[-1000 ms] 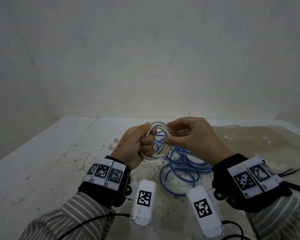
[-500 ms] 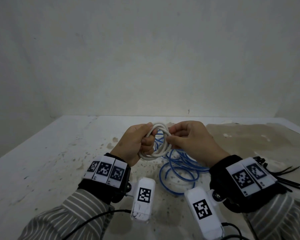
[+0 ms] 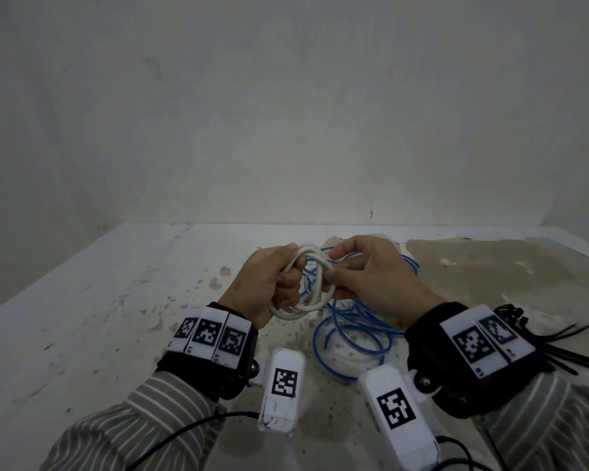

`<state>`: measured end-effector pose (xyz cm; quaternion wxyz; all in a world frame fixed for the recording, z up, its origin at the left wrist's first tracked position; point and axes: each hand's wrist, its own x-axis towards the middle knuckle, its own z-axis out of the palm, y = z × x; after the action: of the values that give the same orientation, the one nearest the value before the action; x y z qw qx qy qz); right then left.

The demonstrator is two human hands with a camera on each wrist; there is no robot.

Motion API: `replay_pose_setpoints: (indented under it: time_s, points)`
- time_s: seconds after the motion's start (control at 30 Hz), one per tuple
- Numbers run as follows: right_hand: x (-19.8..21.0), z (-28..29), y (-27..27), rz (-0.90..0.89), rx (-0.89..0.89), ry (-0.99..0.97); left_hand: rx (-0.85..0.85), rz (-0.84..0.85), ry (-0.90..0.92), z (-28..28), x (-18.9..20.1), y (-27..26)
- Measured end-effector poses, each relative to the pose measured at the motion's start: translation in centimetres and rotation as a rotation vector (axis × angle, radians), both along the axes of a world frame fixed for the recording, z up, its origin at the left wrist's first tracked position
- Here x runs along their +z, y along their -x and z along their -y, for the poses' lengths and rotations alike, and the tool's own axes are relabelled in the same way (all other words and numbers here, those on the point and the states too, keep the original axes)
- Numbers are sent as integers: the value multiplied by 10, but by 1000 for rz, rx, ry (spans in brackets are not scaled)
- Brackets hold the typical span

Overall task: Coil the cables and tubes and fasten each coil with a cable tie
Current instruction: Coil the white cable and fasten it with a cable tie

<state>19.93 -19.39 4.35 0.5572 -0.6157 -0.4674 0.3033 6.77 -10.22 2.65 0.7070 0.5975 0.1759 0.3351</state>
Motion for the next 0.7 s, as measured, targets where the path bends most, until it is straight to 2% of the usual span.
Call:
replay_pose_setpoints:
  time_s: [0.1,0.17,0.47,0.7]
  points:
    - [-3,-1,-2,128,-18,12,-22,15,18,0,-3,-2]
    - [-4,0,-2,152,-13,24,-35,26,42,0,-6,-3]
    - [-3,-2,2,29,-2,26,-54,115,177,0,-11,-3]
    - [1,-1,6,-109,40,18,-60,131,191,-1,-5,-1]
